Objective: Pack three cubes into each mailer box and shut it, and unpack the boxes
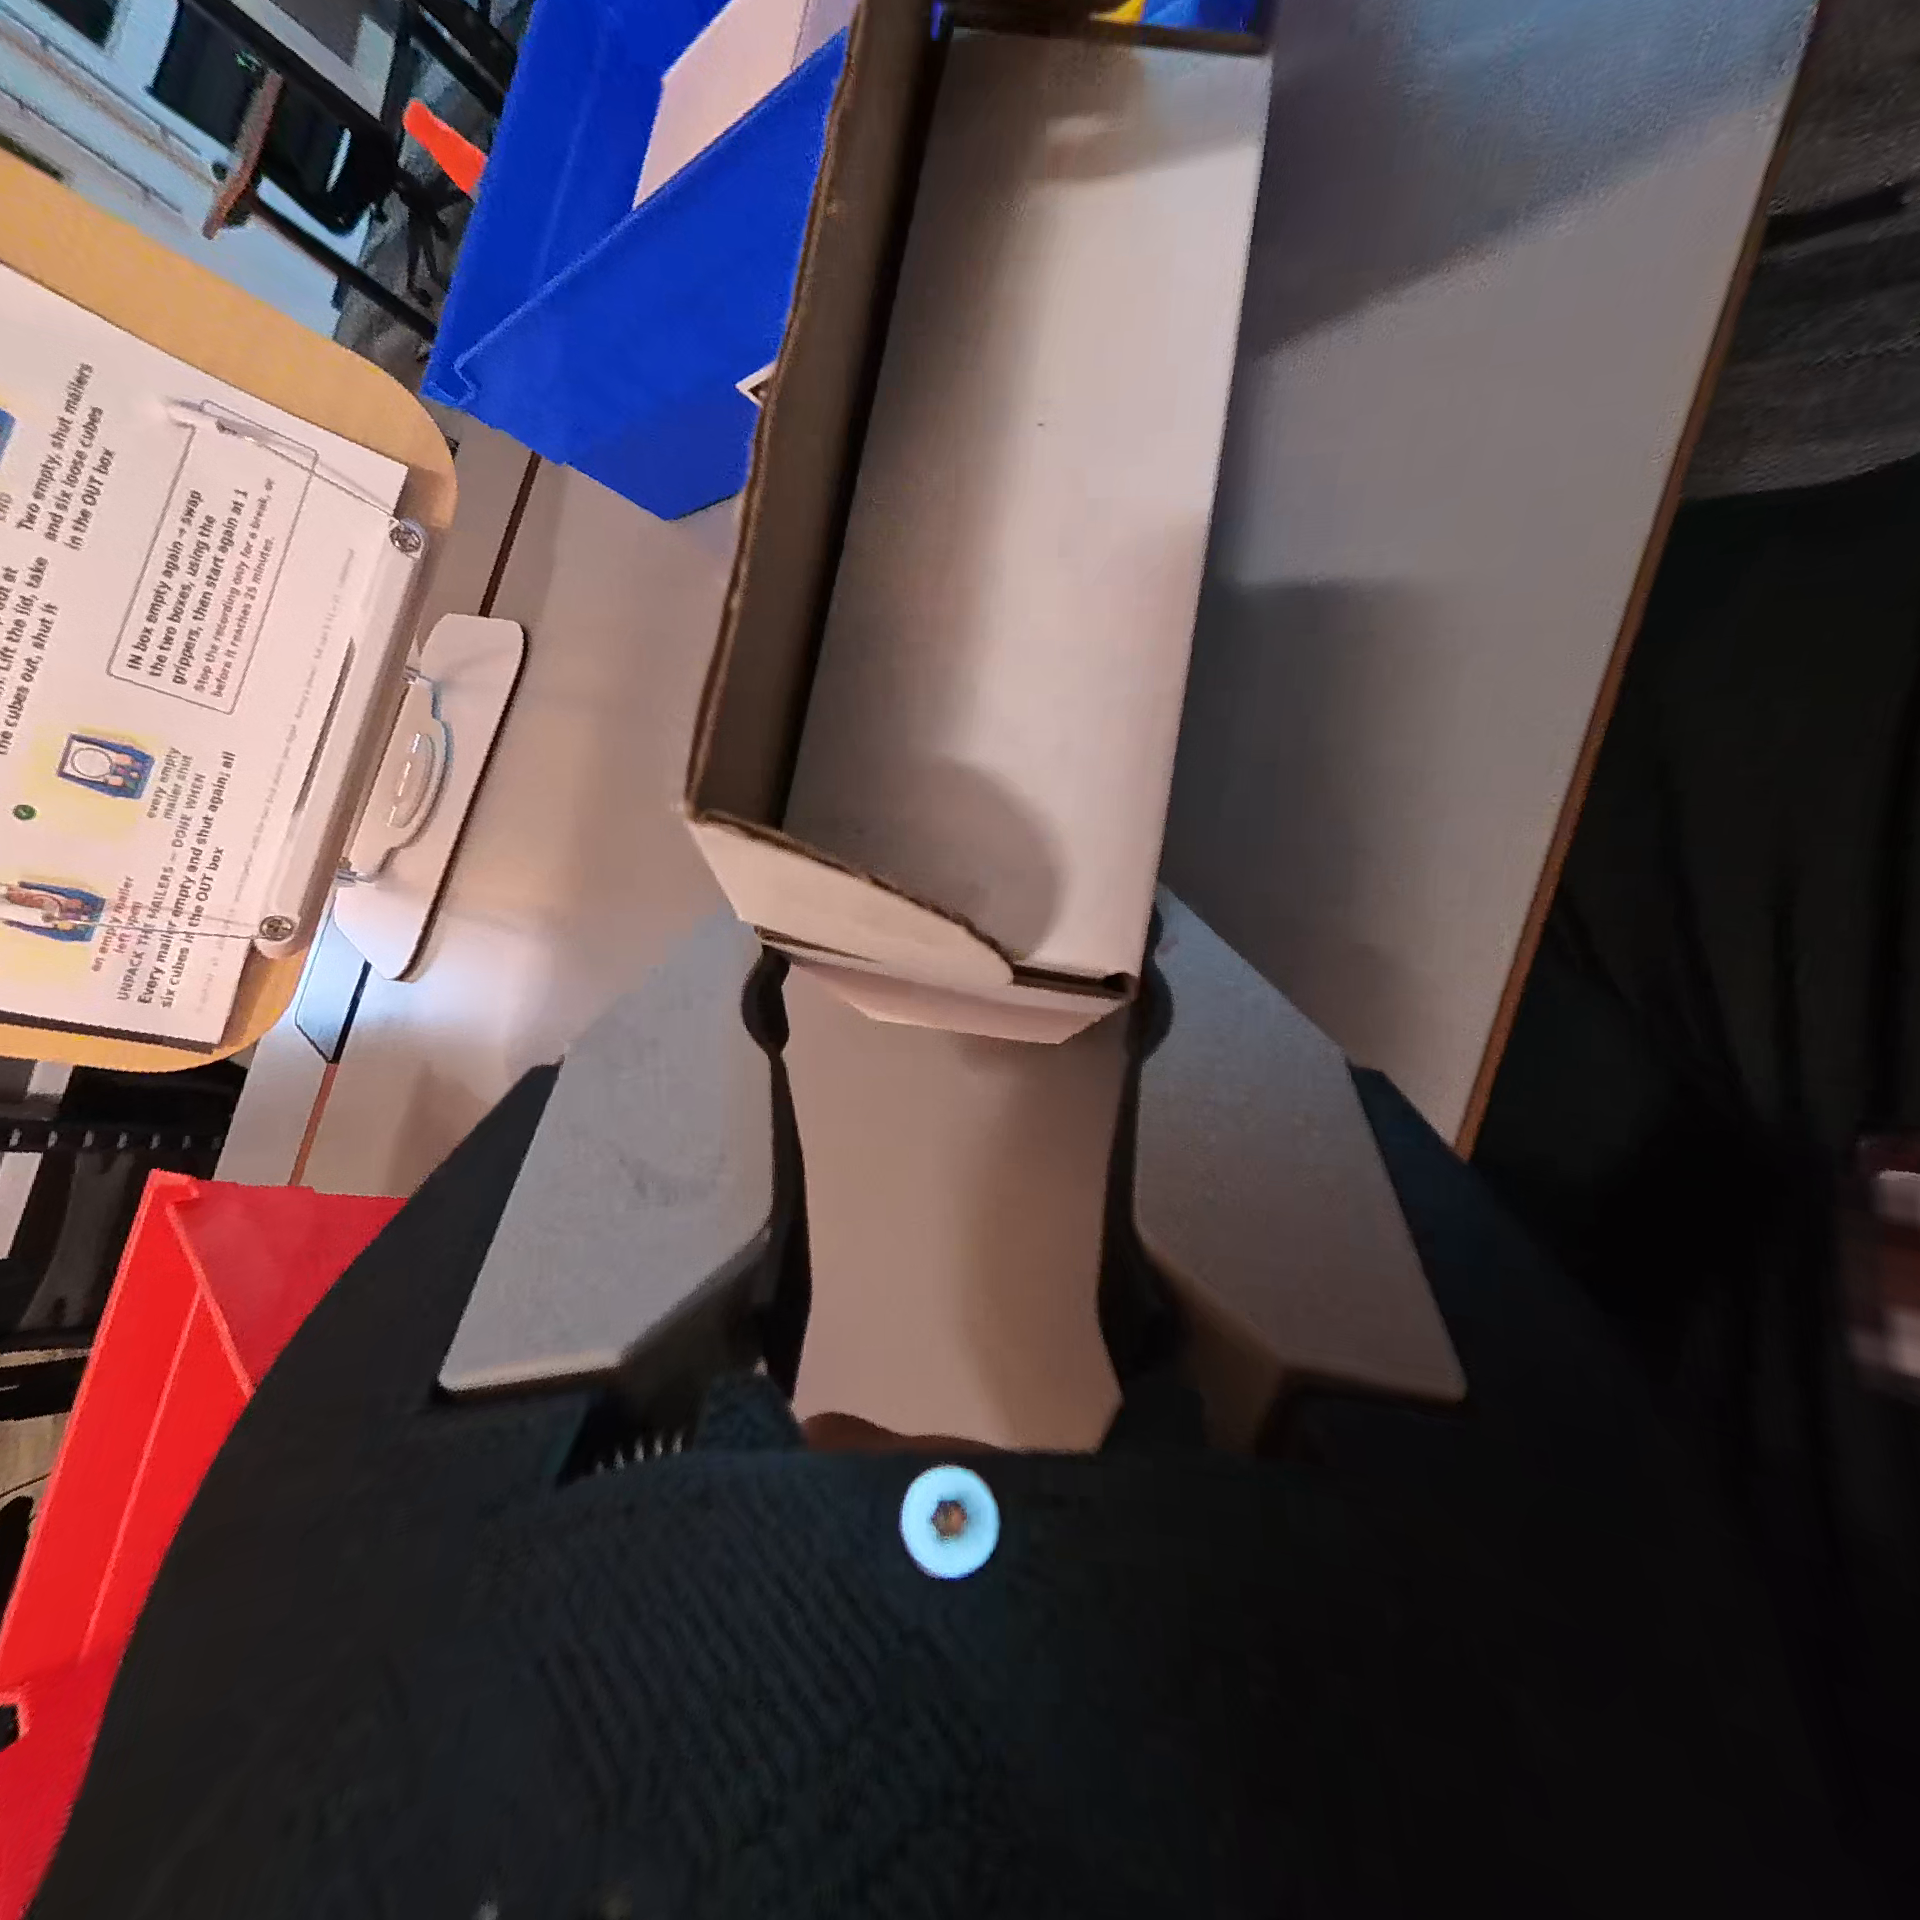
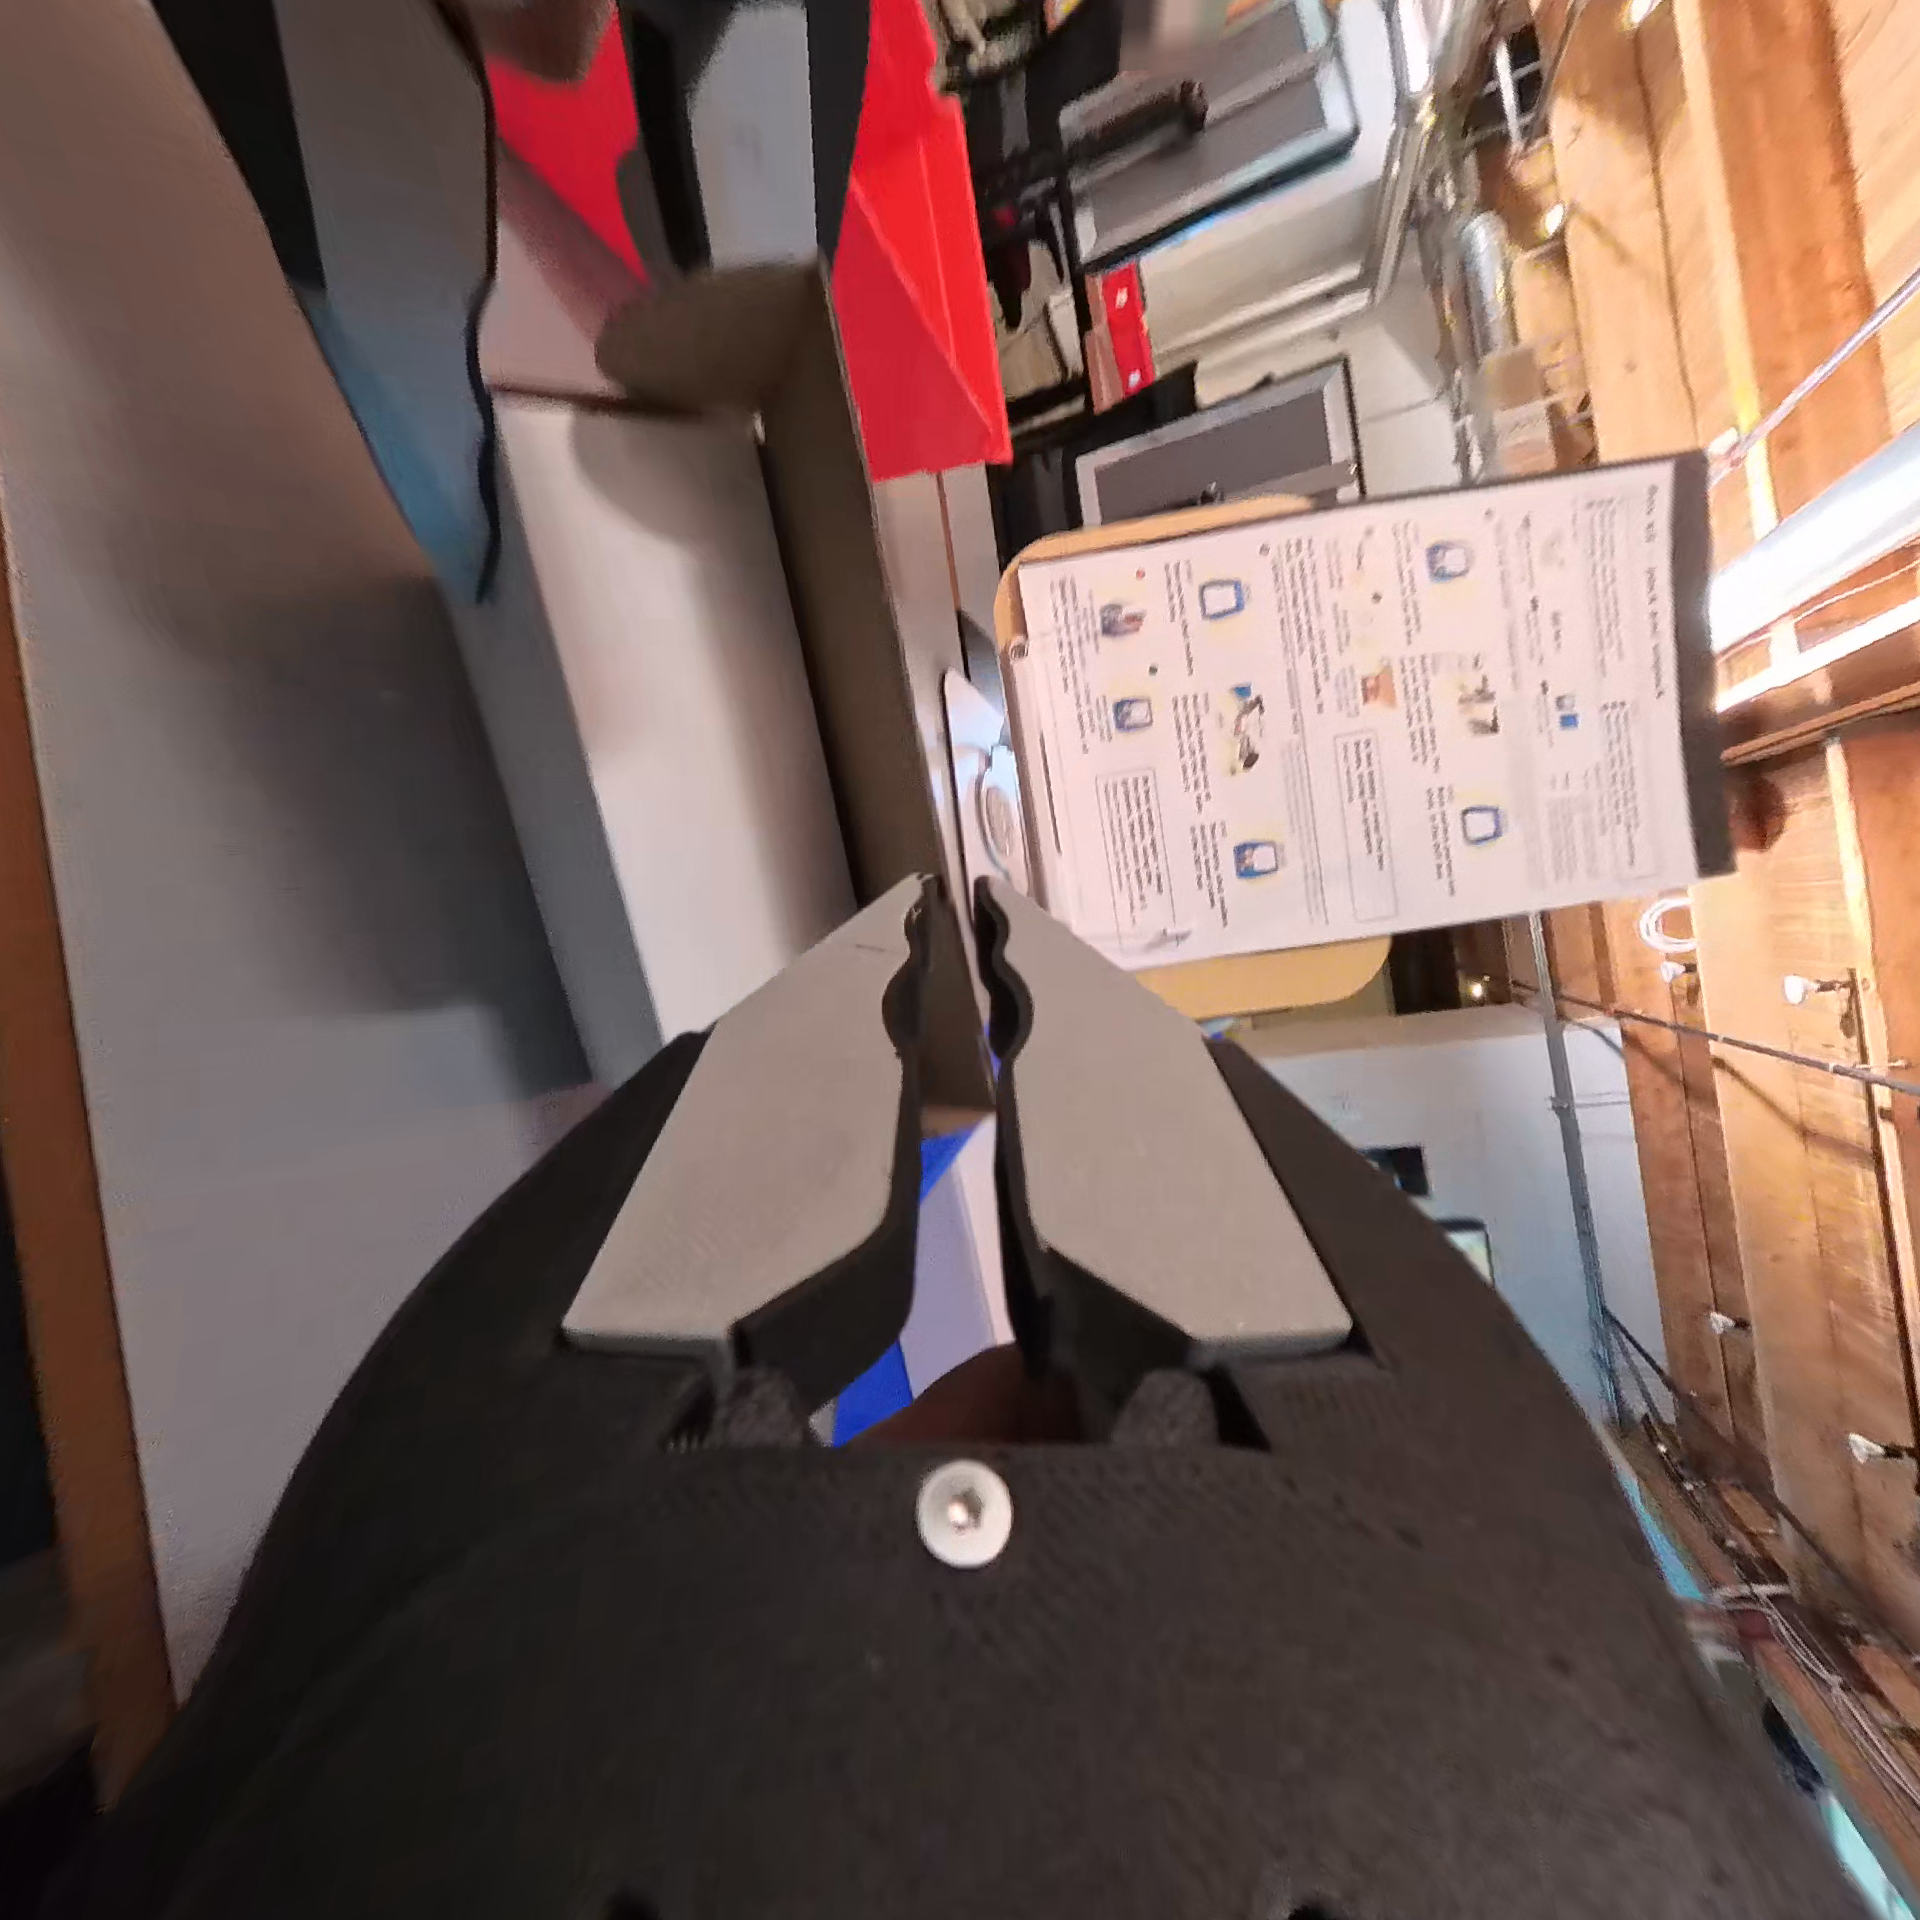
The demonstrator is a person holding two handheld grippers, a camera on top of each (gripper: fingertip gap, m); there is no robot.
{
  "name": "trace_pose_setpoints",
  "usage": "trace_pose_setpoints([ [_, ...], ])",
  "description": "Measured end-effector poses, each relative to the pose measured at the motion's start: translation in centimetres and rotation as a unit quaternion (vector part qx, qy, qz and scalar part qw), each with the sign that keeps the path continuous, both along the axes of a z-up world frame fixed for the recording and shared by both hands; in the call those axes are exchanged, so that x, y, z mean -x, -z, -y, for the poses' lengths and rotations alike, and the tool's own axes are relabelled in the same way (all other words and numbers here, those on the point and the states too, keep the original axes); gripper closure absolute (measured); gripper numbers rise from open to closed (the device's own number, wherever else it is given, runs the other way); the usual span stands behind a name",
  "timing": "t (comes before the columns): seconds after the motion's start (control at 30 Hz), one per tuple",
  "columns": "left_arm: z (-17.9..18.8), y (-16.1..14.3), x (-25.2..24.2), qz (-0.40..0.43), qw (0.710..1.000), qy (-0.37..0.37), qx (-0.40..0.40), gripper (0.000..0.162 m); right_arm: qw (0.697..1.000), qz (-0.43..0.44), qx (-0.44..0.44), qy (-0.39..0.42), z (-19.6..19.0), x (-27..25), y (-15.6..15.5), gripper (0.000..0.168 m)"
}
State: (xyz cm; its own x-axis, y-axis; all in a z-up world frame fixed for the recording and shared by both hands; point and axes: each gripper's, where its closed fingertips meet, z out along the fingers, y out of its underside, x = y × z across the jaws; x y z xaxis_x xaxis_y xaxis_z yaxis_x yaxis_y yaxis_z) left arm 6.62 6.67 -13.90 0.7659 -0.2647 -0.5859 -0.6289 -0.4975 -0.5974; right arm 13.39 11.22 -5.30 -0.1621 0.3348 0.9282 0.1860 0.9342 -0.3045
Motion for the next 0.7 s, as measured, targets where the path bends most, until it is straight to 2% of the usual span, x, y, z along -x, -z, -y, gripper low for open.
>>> trace_pose_setpoints([
  [0.13, 0.1, 0.1, 0.2, 0.0, 1.0, 0.008, -0.003, 0.097, 1.0, 0.016, -0.003, 0.025, -2.2, -0.2, 0.8, 0.161],
  [0.33, 0.2, 0.0, 0.8, -0.007, 1.0, 0.012, -0.013, 0.097, 0.999, 0.025, 0.03, 0.023, -1.9, 0.2, 1.0, 0.164],
  [0.4, 0.2, 0.1, 1.0, -0.012, 1.0, 0.018, -0.017, 0.097, 0.997, 0.034, 0.064, 0.026, -1.8, 0.4, 0.9, 0.164],
  [0.57, 0.8, 0.2, 1.3, -0.104, 0.99, 0.079, -0.048, 0.098, 0.979, 0.045, 0.197, 0.0, -1.0, 0.5, -0.1, 0.162],
  [0.7, 1.1, -0.4, 2.3, -0.152, 0.982, 0.081, -0.073, 0.098, 0.982, 0.056, 0.178, 0.001, -0.7, 0.8, 0.9, 0.164],
])
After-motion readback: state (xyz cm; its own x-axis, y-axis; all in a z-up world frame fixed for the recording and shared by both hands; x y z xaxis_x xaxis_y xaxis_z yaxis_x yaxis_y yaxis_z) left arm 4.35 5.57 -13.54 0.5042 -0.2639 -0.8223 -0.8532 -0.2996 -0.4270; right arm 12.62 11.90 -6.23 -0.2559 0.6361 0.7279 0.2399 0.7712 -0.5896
